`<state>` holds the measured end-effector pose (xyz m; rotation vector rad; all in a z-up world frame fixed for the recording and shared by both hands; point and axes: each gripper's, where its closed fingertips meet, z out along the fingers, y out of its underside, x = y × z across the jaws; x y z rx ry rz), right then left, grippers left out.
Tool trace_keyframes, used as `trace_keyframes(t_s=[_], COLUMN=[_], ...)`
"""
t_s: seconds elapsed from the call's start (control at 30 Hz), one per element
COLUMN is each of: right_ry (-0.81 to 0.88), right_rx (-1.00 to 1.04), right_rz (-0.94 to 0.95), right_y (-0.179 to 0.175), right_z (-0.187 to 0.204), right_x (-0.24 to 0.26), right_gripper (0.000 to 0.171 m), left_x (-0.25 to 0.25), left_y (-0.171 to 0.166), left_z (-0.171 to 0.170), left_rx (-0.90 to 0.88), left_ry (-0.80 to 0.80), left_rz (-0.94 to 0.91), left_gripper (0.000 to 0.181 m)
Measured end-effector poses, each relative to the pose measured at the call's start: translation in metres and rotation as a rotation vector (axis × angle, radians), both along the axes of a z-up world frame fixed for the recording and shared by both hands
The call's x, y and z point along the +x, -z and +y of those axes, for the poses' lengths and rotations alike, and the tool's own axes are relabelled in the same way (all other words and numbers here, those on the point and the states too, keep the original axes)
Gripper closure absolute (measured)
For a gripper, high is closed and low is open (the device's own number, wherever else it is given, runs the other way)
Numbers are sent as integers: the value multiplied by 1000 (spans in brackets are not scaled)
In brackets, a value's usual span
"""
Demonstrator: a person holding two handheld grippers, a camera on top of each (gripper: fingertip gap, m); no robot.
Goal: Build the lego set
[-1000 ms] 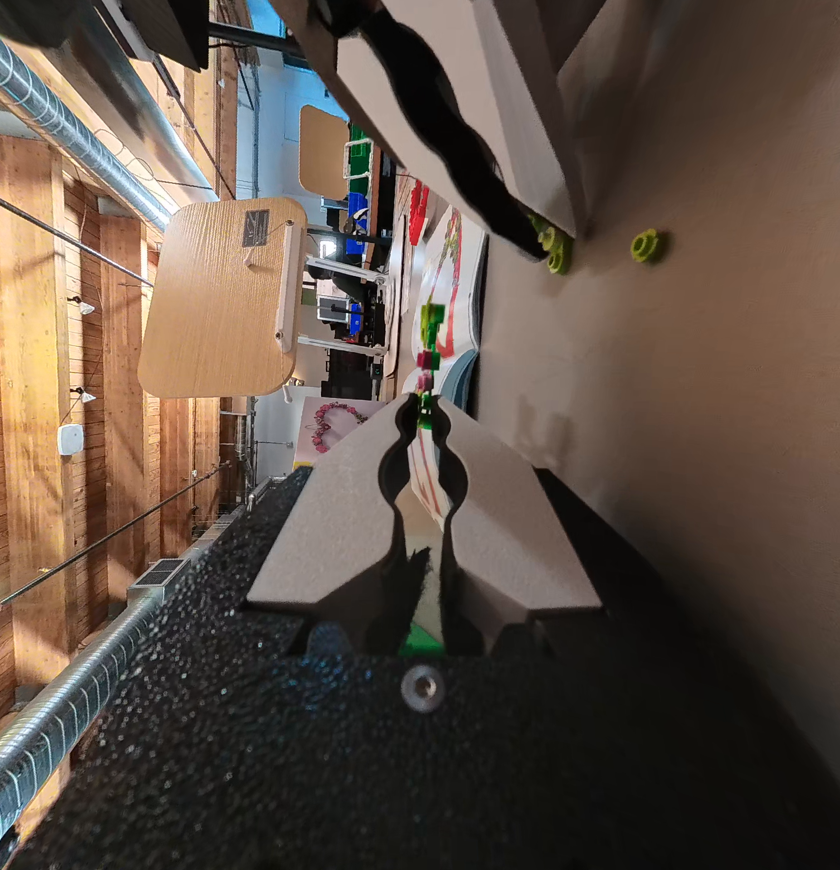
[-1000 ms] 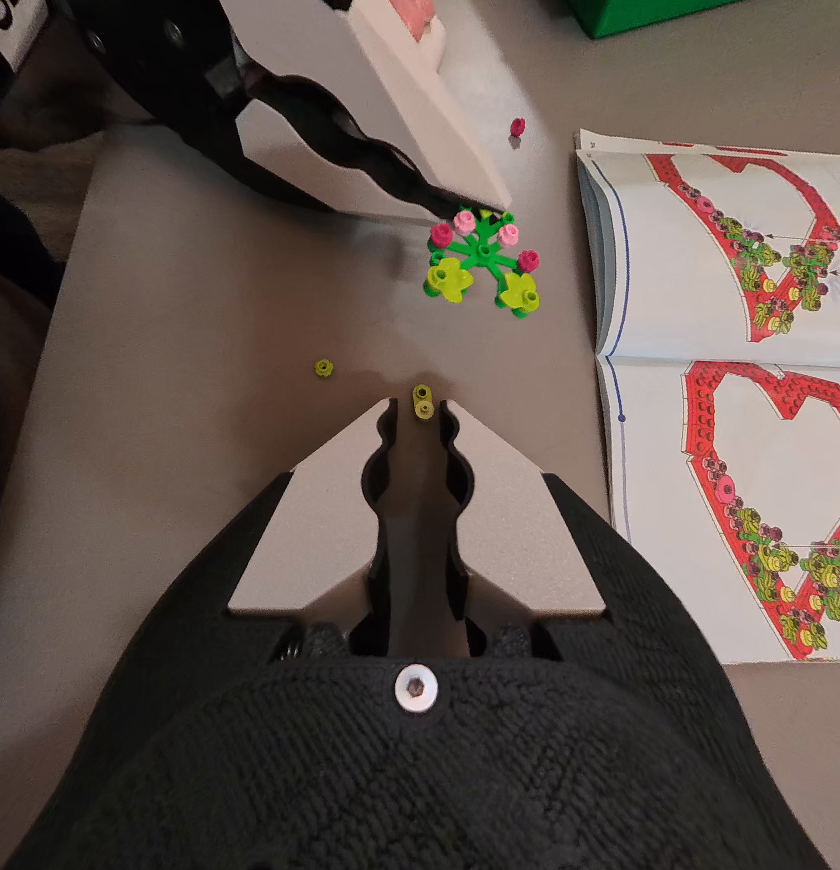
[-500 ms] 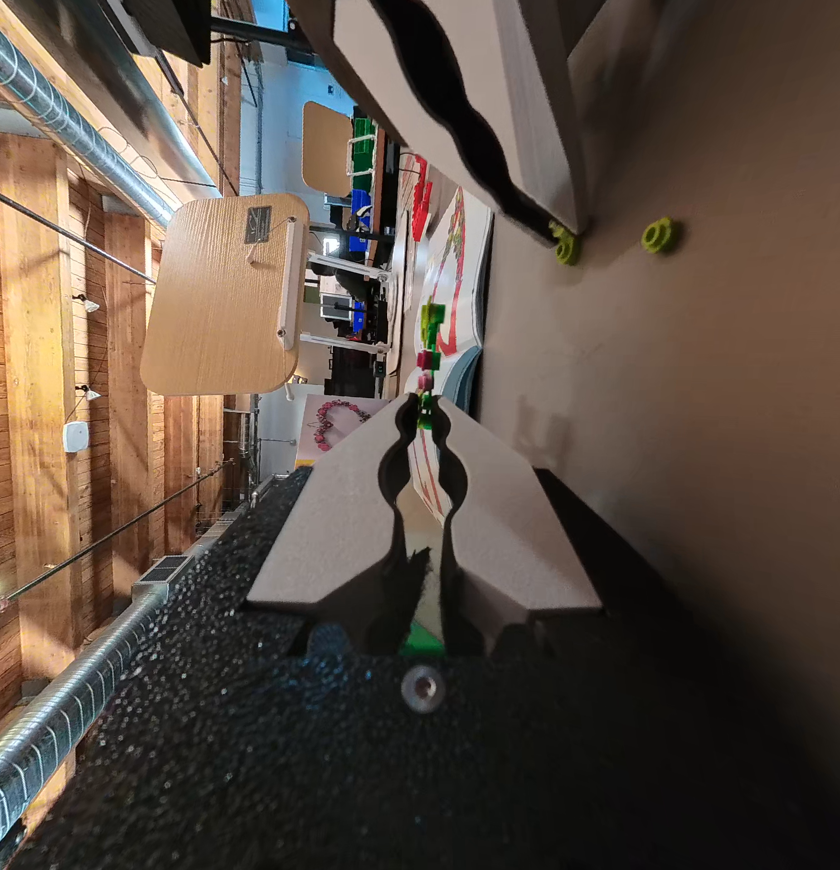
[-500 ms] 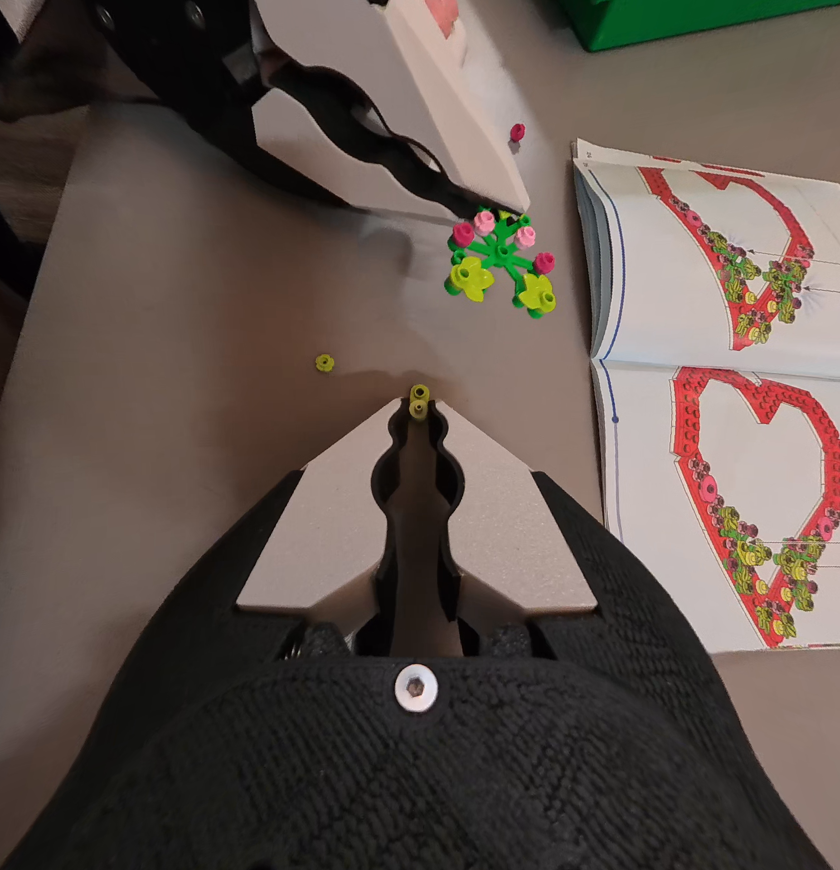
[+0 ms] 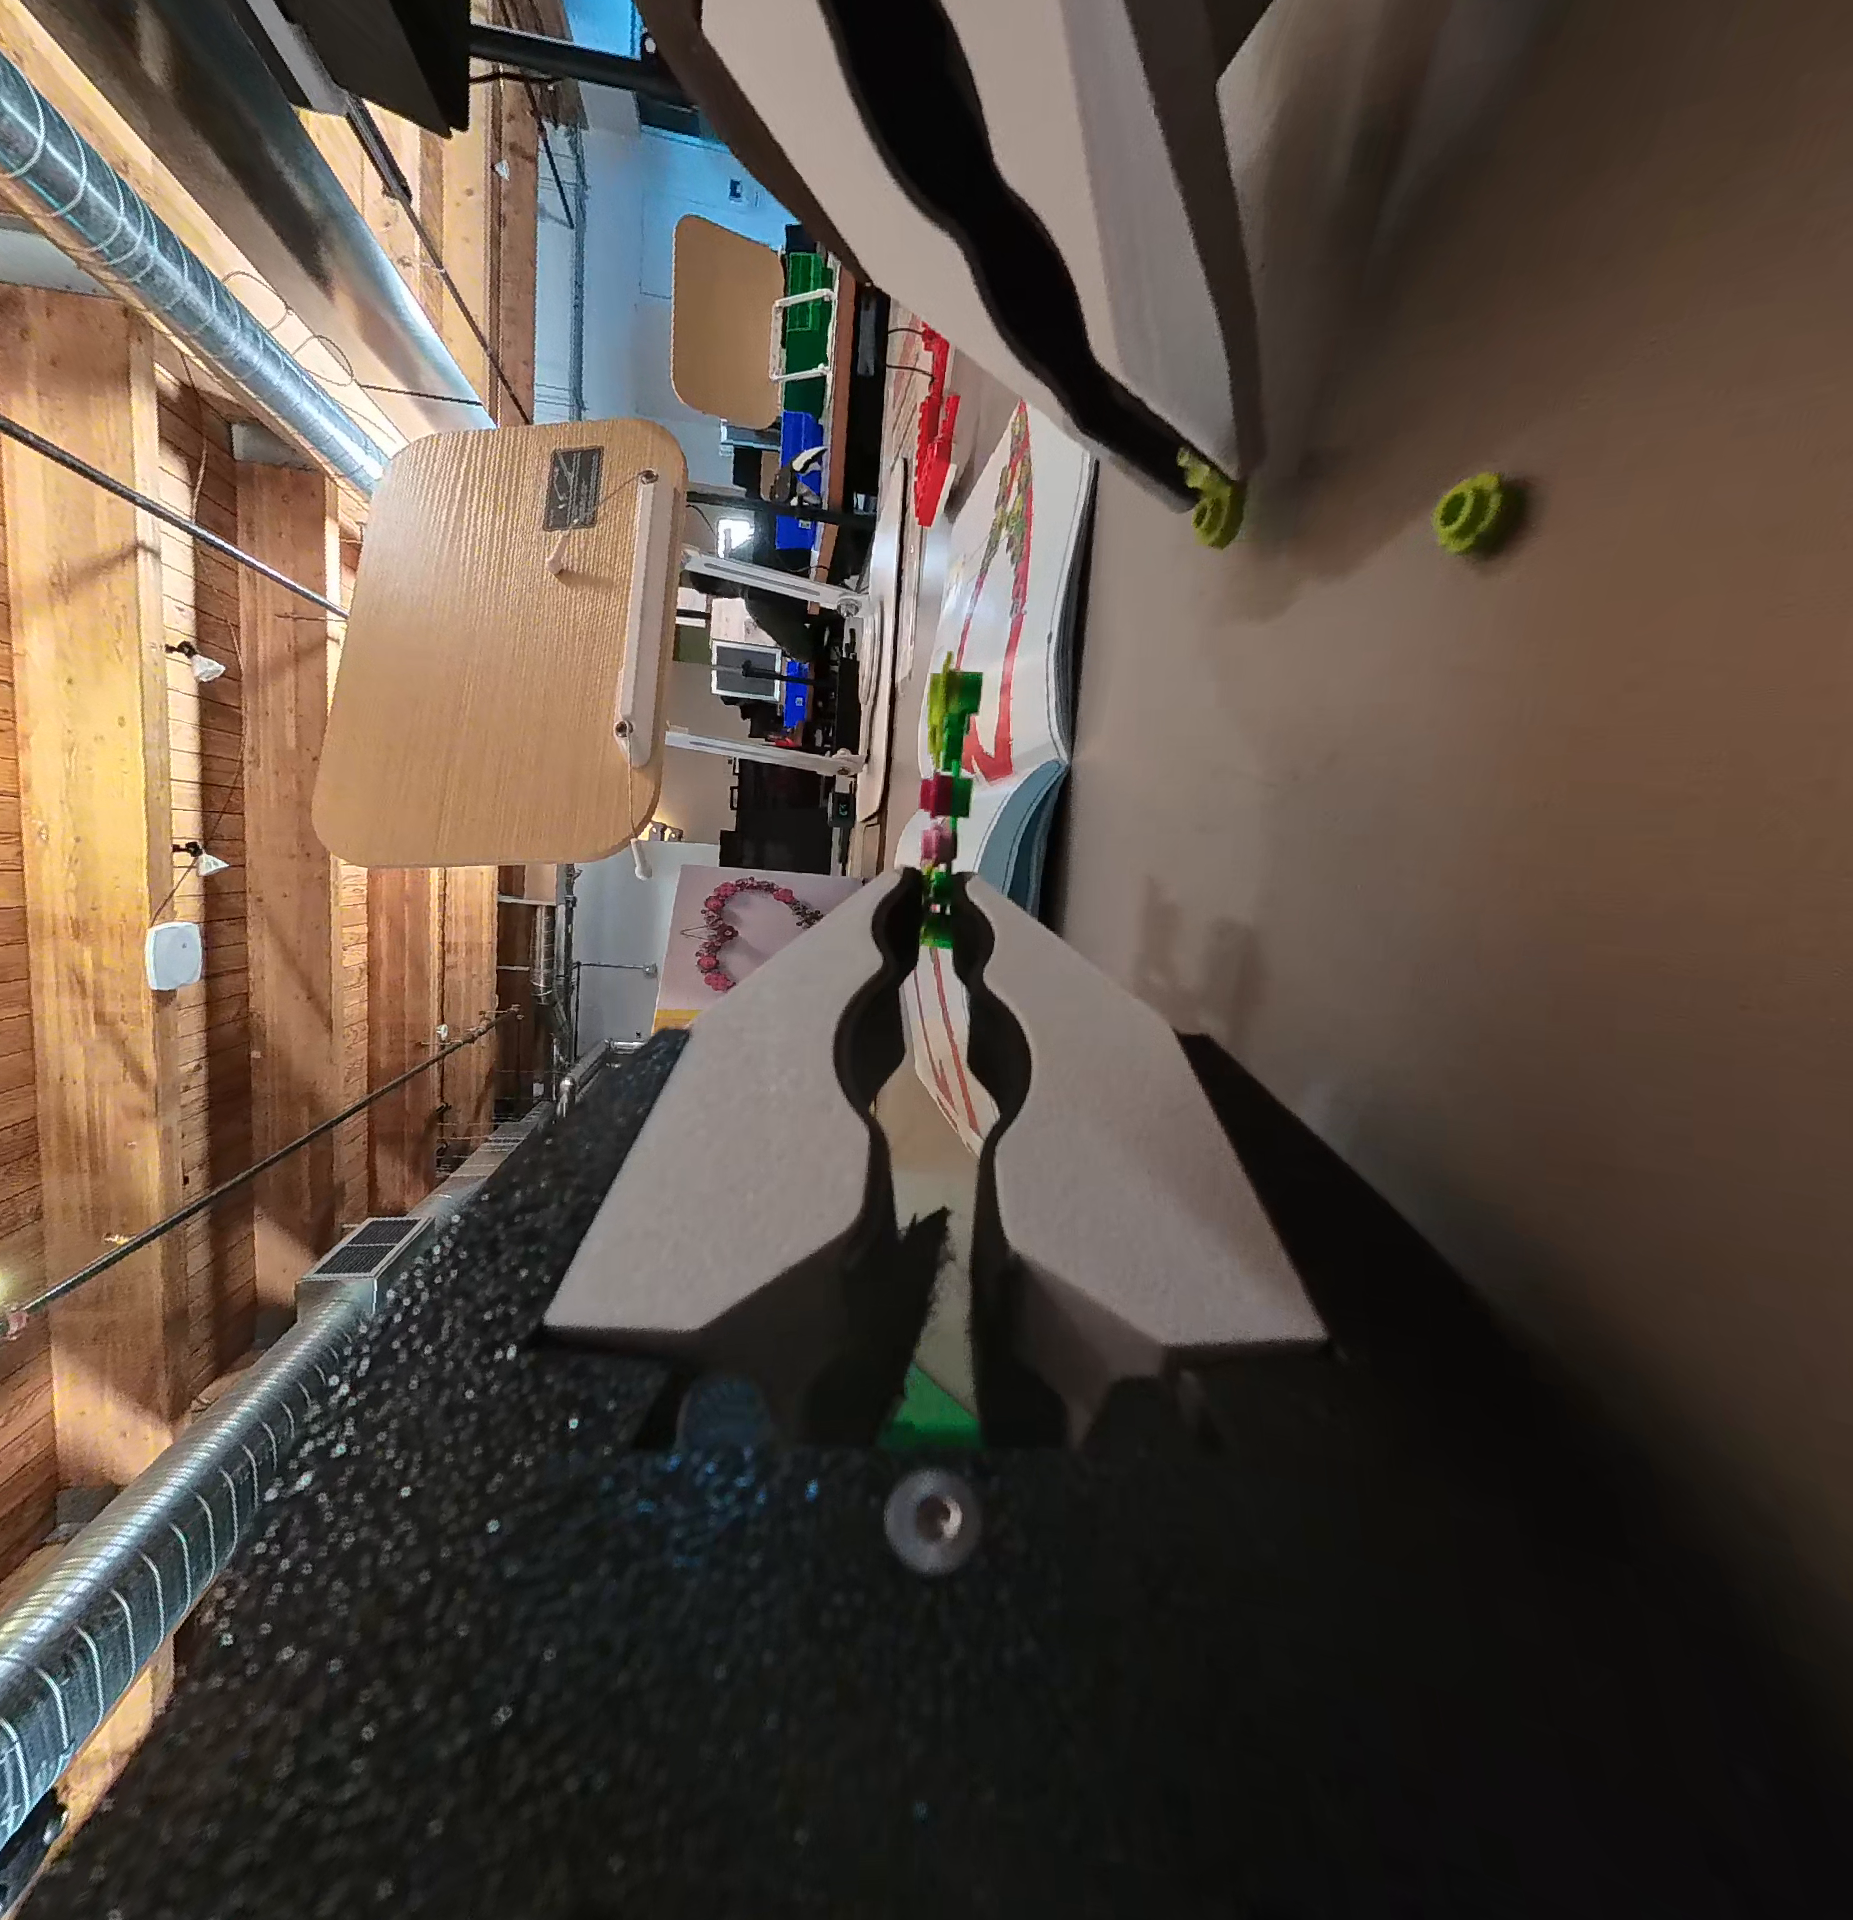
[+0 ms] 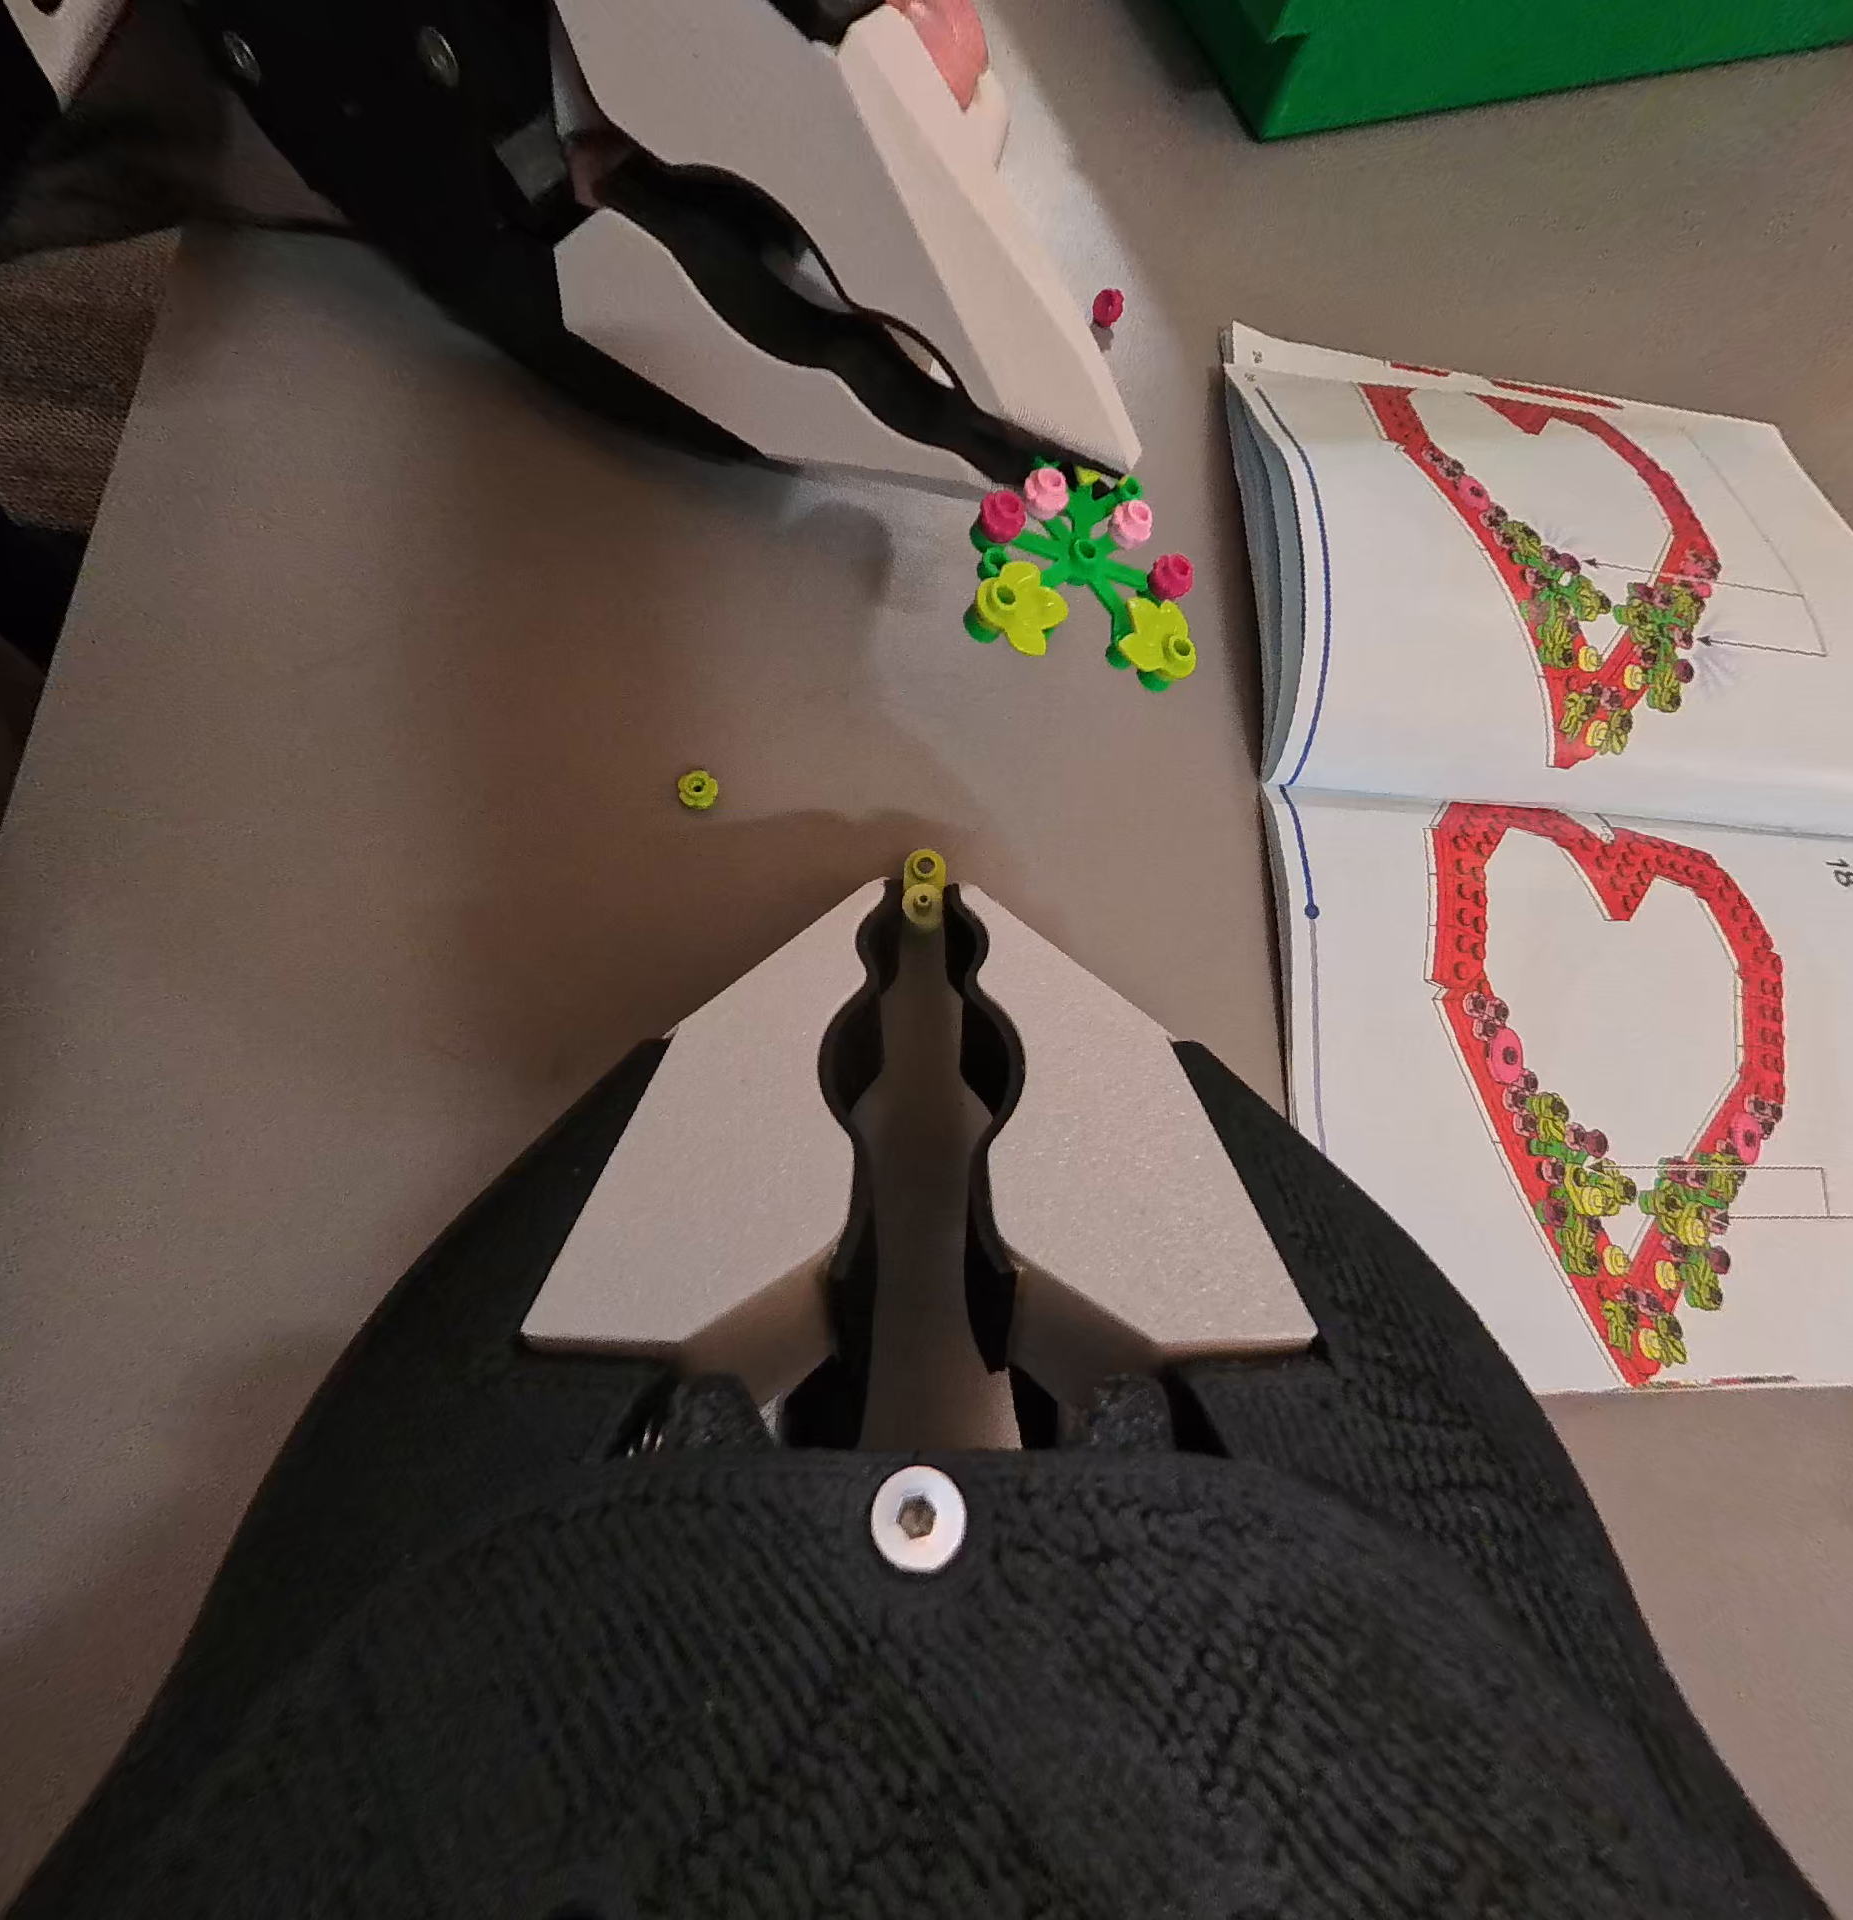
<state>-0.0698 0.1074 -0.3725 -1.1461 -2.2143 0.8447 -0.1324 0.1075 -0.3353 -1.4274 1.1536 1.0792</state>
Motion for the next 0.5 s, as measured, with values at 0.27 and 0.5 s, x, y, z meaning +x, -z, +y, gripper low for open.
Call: trace_keyframes(t_s=[0.27,0.5], right_ry=[20,111], right_rx=[-34,-221], right_rz=[18,93], right_y=[-7,-57], right_z=[4,6], right_x=[-1,-18], right_gripper=[165,166], left_x=[1,10], left_y=[1,3], left_z=[0,1], left_rx=[-4,-9], left_ry=[4,30], left_rz=[4,43], left_gripper=[179,179])
